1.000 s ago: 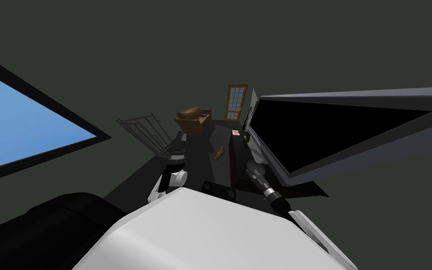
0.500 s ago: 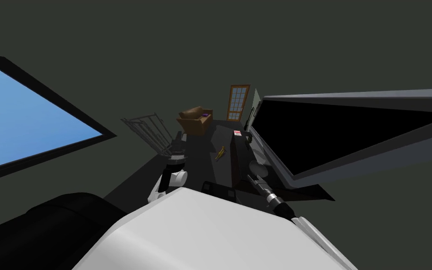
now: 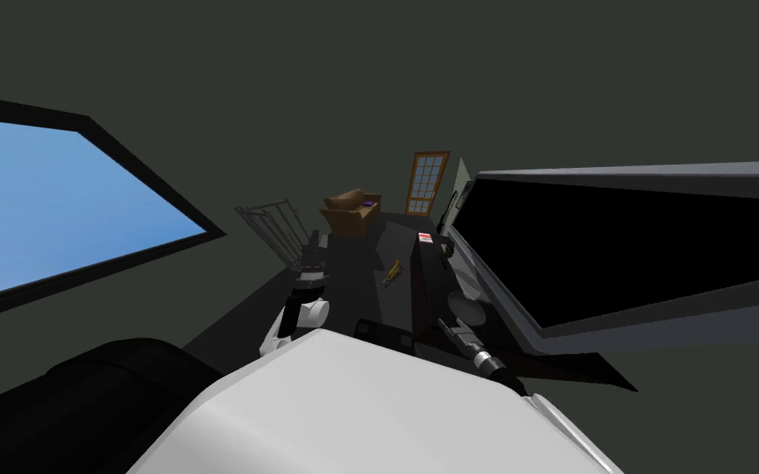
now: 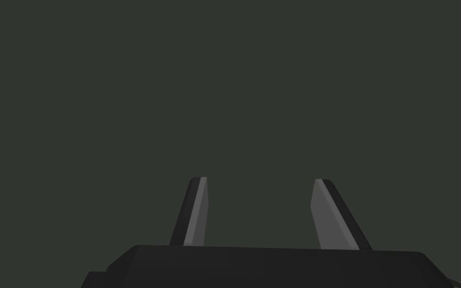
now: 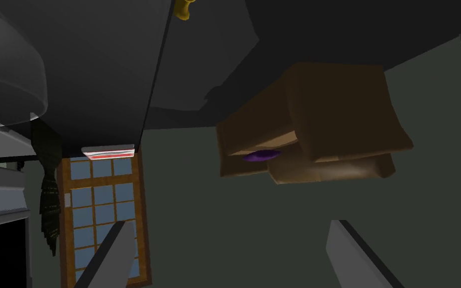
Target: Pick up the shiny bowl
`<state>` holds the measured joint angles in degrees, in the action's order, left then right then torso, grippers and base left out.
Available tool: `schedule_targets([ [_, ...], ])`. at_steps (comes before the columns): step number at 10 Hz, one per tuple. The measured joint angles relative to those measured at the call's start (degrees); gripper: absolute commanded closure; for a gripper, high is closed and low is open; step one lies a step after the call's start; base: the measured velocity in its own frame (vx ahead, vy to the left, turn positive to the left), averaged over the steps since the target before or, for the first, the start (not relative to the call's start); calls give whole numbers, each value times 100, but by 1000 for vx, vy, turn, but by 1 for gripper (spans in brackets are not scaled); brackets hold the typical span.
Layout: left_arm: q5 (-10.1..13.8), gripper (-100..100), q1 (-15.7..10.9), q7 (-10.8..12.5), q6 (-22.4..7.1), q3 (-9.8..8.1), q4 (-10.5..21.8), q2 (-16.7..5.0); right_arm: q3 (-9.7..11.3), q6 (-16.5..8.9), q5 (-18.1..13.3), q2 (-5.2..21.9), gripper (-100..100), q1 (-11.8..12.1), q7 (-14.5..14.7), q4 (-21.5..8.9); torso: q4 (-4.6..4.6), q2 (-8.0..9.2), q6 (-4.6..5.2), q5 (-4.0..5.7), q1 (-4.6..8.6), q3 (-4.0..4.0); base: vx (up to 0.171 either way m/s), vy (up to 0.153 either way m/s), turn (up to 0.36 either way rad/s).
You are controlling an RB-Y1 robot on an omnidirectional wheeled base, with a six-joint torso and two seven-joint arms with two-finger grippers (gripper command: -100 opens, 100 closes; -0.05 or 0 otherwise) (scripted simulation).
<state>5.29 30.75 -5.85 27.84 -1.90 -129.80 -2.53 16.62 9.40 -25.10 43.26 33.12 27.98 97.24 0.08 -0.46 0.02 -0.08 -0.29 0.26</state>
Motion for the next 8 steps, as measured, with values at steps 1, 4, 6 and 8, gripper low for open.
schedule_targets([
  [1,0,0,0,0,0,0,0,0,56,-176,-68,224,-100,123,49,18,4,-15,0,-2,-3,9,120,42,62],
  [4,0,0,-1,0,0,0,0,0,192,-413,-349,379,-100,338,353,-313,-5,28,2,1,10,-14,84,30,133],
  [6,0,0,0,0,0,0,0,0,291,-500,-527,489,-100,428,544,-587,-3,21,1,2,16,-11,101,11,114],
  [8,0,0,0,0,0,-1,0,0,317,-638,-716,616,-100,696,725,-643,-4,26,4,3,14,-13,106,14,89],
])
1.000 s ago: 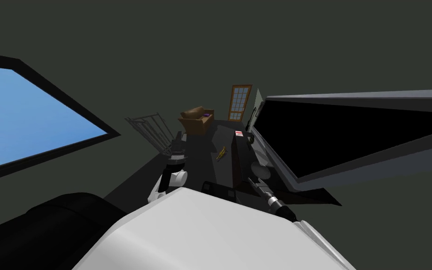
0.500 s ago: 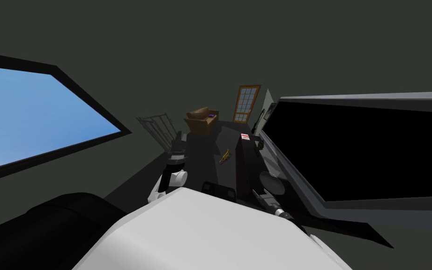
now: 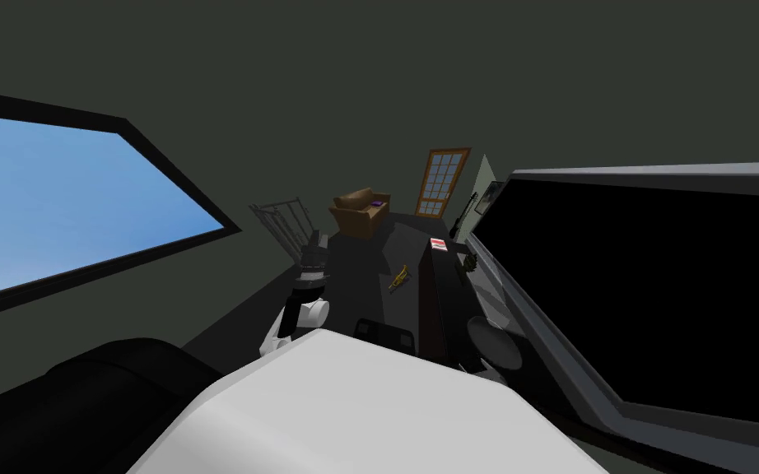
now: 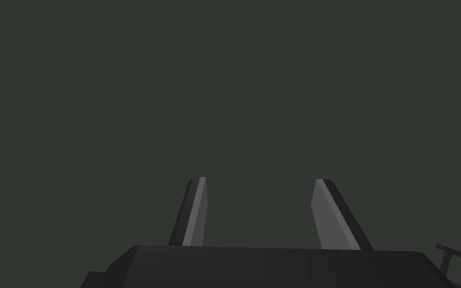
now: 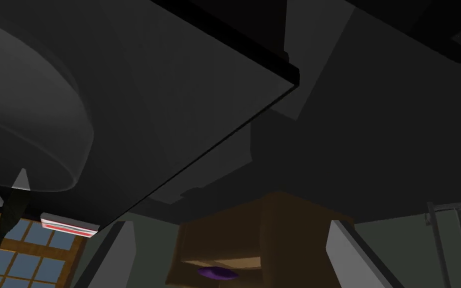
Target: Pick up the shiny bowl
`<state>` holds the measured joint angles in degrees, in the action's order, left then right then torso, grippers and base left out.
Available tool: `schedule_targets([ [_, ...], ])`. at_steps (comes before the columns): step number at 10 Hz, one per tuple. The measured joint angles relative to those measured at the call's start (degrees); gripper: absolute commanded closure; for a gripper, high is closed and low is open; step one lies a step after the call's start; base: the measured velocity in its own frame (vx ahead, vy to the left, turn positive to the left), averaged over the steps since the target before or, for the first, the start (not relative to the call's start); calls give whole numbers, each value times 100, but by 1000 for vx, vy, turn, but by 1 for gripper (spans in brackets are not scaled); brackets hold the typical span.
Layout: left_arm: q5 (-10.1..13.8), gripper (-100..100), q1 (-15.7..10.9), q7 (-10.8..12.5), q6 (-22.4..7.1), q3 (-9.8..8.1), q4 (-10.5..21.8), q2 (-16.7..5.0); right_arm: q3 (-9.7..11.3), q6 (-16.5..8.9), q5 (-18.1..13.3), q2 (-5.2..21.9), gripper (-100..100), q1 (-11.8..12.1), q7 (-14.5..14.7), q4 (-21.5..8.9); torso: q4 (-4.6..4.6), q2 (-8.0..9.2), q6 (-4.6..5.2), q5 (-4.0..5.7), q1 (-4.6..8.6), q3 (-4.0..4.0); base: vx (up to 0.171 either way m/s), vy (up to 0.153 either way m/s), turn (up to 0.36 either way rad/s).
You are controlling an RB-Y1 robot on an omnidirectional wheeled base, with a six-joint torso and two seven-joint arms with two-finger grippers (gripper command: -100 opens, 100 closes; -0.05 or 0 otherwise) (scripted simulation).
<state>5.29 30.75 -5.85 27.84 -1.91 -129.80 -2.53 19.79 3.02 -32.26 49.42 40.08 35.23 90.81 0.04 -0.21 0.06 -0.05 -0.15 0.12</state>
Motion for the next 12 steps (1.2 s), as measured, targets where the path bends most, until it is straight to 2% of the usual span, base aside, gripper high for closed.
schedule_targets([
  [1,0,0,0,0,0,0,0,0,10,-41,-59,132,-100,96,57,-63,1,-6,-2,0,3,3,107,3,108],
  [2,0,0,0,0,0,0,0,0,113,-163,-119,250,-100,123,98,-84,1,-6,-2,1,4,3,163,-34,156],
  [4,0,0,1,0,0,0,0,0,245,-406,-309,533,-100,352,254,-156,6,-26,-2,3,12,15,151,-10,102],
  [5,0,0,1,0,0,0,0,0,292,-438,-391,576,-100,364,323,-307,4,-18,-1,2,7,11,140,-33,114],
  [7,0,0,1,0,0,-1,0,-1,372,-524,-596,783,-100,546,476,-524,5,-25,-2,4,18,15,167,-29,98],
  [8,0,0,1,0,0,-1,0,0,388,-553,-674,916,-100,653,528,-607,6,-27,-1,2,12,16,161,-51,65],
  [9,0,0,1,0,0,-1,0,-1,341,-529,-806,928,-100,763,599,-778,6,-25,0,4,20,15,117,-64,21],
  [10,0,0,1,0,0,-1,0,-1,394,-588,-825,1003,-100,804,622,-764,3,-14,-1,6,23,9,43,-27,7],
  [11,0,0,0,0,0,-1,0,0,402,-612,-823,1013,0,805,621,-756,-2,10,1,4,12,-4,10,-5,2],
  [12,0,0,-1,0,0,0,0,0,401,-610,-823,1013,-100,804,621,-757,-6,25,1,2,4,-14,-2,-19,81],
])
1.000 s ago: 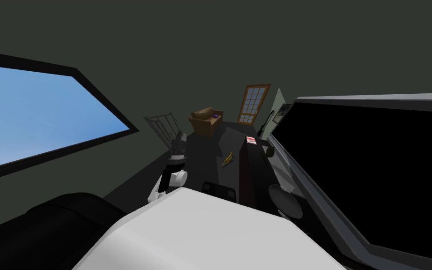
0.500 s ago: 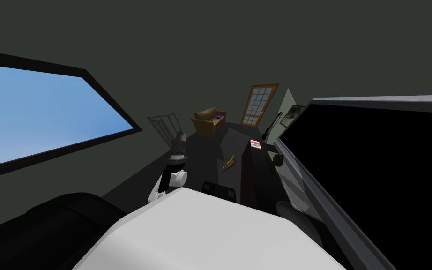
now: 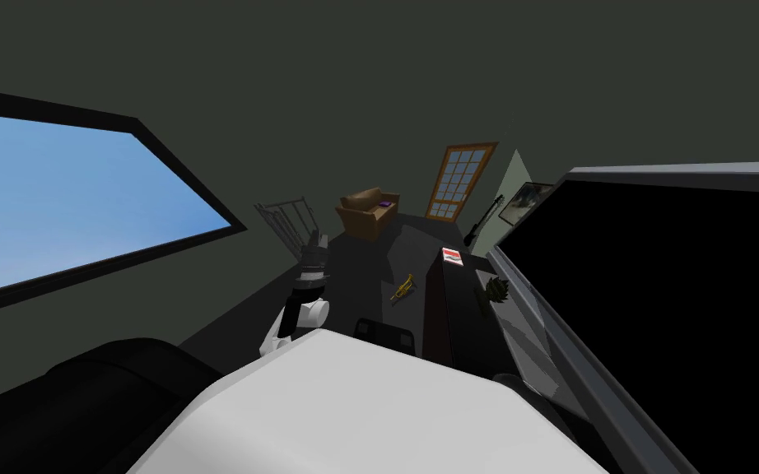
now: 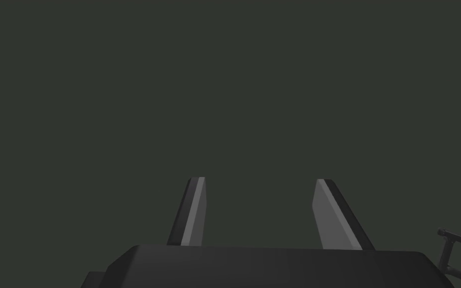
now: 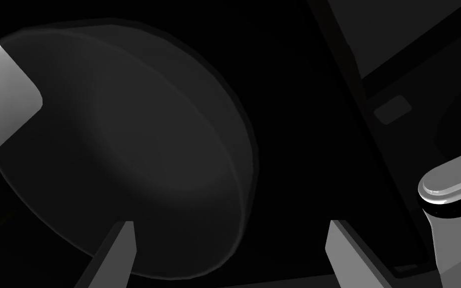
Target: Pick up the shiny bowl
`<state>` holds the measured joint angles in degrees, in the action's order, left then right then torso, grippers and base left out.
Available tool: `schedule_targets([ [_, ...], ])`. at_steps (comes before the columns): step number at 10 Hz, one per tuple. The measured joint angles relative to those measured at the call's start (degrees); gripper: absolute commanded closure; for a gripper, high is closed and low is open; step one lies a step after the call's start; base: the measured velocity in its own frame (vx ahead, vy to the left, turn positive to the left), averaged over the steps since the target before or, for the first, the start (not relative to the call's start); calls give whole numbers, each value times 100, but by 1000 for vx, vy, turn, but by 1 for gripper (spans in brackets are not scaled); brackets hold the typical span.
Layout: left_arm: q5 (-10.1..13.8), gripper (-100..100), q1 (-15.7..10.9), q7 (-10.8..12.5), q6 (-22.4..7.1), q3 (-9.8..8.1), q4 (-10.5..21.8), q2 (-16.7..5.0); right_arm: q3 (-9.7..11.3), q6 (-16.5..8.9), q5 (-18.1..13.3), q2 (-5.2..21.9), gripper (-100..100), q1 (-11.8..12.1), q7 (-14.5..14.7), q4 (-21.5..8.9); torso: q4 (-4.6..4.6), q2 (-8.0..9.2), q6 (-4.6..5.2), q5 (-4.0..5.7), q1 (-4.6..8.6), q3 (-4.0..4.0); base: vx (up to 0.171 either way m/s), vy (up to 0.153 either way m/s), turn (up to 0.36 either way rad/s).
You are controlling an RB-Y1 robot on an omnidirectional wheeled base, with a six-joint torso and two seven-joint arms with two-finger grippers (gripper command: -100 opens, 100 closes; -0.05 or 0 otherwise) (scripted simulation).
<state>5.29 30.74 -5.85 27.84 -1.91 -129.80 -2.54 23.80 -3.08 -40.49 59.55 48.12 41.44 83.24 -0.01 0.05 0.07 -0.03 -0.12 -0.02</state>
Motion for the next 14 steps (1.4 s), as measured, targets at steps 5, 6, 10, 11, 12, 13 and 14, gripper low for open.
schedule_targets([
  [5,0,0,0,0,0,0,0,0,125,24,-74,-460,100,-350,65,-515,-3,14,1,1,3,-9,-9,-25,58],
  [6,0,0,0,0,0,0,0,0,125,23,-74,-459,100,-349,65,-513,-3,13,1,-1,-2,-8,0,0,0],
  [10,0,0,0,0,0,0,0,0,127,26,-70,-463,0,-347,59,-513,-4,12,-3,-5,-6,-7,0,0,0],
  [11,0,0,0,0,0,0,0,0,128,26,-70,-464,100,-347,59,-513,-4,12,-3,-6,-7,-7,5,17,-75],
  [12,0,0,0,0,0,0,0,0,100,29,-62,-398,100,-294,53,-443,-2,12,0,-11,-15,-7,9,31,-93],
  [13,0,0,0,0,0,0,0,0,90,13,-41,-297,100,-233,39,-337,-3,11,-1,-13,-23,-7,11,33,-75],
  [14,0,0,0,0,0,0,0,0,70,6,-25,-202,100,-169,25,-239,-3,10,-2,-16,-27,-6,9,34,-71],
])
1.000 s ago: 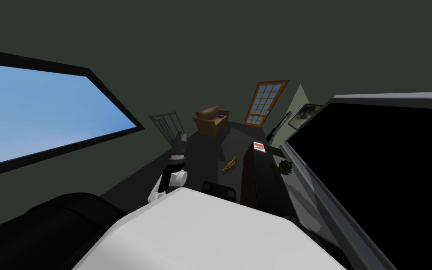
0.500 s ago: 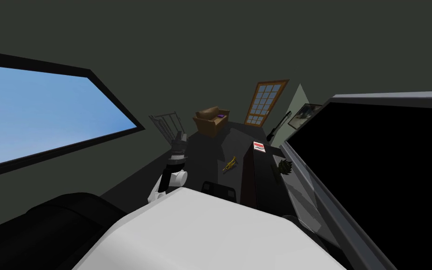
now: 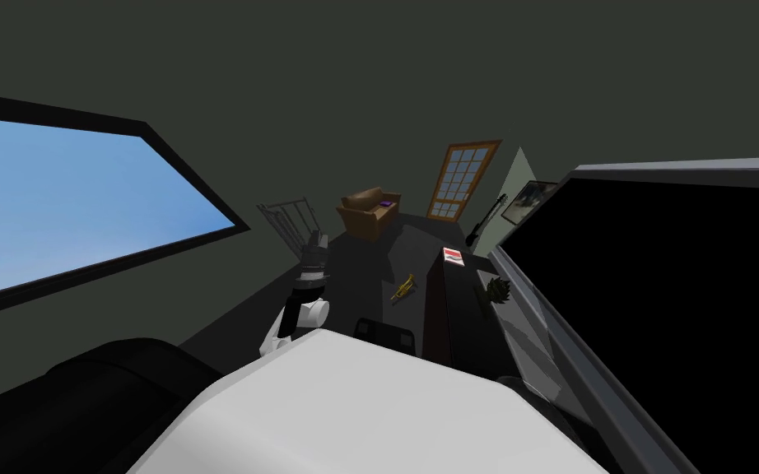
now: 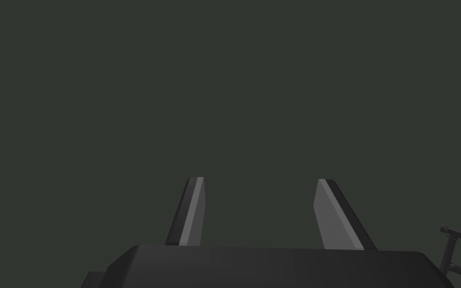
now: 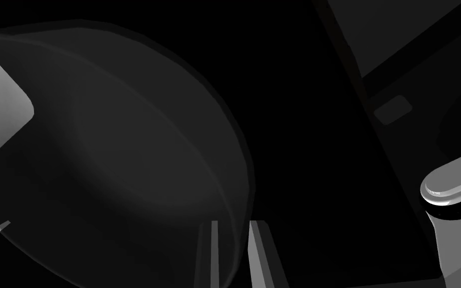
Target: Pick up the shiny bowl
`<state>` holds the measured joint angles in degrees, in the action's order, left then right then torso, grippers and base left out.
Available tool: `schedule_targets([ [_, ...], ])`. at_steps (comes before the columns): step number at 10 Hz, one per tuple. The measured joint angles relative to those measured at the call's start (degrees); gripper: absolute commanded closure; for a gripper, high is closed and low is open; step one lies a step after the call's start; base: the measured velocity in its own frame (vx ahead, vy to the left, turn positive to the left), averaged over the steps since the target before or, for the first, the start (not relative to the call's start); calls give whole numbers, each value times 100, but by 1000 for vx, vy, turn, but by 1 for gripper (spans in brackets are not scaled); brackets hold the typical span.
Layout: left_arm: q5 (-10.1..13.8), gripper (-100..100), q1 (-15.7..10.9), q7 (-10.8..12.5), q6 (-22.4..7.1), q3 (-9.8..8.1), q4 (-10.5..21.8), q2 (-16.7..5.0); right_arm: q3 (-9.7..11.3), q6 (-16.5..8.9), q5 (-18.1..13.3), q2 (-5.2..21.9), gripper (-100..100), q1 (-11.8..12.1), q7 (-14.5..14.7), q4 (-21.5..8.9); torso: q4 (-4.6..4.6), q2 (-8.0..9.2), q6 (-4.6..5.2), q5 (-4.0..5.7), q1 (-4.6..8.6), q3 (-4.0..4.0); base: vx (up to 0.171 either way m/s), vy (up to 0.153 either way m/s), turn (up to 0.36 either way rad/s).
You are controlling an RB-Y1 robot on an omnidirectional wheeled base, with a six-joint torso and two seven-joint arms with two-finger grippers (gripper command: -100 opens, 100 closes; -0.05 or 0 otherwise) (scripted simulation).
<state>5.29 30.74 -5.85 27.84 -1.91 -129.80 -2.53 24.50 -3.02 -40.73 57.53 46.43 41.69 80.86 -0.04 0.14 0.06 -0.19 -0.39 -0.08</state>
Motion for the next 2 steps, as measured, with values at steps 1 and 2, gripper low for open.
schedule_targets([
  [1,0,0,0,0,0,0,0,0,-35,16,12,93,100,62,-13,82,0,0,0,-2,-2,0,3,16,-16],
  [2,0,0,0,0,0,0,0,0,-39,20,14,102,0,69,-16,89,-1,1,-3,1,3,-1,0,0,0],
])
